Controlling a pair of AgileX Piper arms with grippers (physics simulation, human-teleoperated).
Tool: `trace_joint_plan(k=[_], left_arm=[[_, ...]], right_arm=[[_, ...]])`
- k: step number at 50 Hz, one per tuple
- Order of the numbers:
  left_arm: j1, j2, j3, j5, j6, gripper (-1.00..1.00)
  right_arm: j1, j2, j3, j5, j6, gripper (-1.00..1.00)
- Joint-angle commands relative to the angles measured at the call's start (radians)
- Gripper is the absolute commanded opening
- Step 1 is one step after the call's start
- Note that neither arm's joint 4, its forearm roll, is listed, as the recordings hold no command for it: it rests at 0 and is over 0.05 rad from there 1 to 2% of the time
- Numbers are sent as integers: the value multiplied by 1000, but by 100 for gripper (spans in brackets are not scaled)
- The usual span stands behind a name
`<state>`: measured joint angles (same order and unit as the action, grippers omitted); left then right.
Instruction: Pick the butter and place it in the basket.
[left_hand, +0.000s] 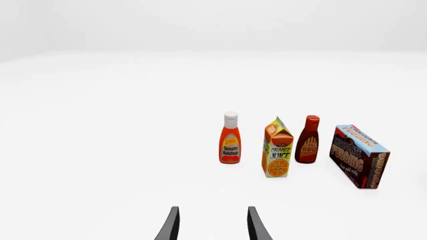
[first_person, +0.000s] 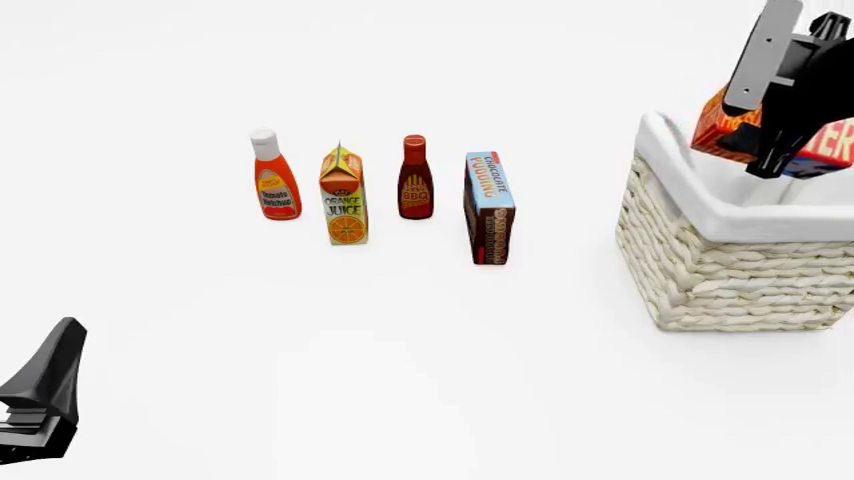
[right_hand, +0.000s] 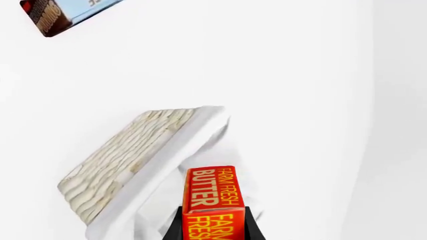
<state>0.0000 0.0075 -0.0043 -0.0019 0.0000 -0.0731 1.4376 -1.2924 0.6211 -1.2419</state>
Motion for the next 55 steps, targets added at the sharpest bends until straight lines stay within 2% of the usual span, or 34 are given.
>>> trace_joint_plan(k=[1,55], left_arm=[[0,0,0,0,0,100],[0,0,0,0,0,100]], right_arm=[[-12,-2,-13,-15,18,-100],[-47,85,-15,-69,13,-100]])
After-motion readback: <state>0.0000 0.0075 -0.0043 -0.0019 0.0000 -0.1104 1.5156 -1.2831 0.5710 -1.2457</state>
